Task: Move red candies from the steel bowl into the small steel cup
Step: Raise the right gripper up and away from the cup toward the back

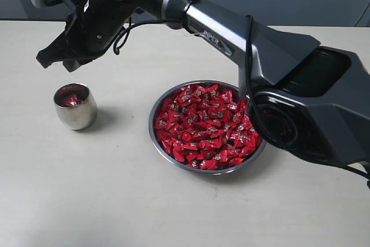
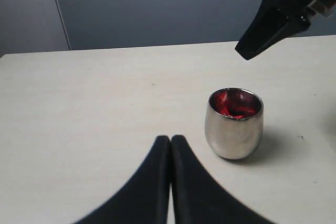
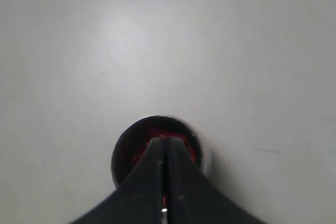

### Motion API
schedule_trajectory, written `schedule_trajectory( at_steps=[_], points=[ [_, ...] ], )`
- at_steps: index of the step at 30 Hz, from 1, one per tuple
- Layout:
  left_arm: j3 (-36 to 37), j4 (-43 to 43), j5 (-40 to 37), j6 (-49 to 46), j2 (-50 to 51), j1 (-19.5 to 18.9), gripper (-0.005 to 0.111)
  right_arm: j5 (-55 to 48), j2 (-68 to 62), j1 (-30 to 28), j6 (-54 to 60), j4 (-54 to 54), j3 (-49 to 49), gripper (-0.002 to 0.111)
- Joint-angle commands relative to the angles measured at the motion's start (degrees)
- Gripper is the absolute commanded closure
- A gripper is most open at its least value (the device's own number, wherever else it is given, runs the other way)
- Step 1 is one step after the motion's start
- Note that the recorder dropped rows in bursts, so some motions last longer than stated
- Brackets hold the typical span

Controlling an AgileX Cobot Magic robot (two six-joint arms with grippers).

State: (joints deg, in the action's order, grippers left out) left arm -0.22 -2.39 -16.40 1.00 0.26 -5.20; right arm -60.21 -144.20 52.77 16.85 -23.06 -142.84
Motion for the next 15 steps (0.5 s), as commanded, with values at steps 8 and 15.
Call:
schedule_trajectory(
  at_steps=[8,15],
  points=[
    [0.2,0.0,0.1,0.1,-0.3,0.4,0.106,4.5,5.1,-0.8,-6.3,6.6,-0.2,0.109],
    [0.2,0.0,0.1,0.1,-0.3,0.4,0.106,7.5,6.6,-0.8,-7.4,6.7,-0.2,0.109]
  ],
)
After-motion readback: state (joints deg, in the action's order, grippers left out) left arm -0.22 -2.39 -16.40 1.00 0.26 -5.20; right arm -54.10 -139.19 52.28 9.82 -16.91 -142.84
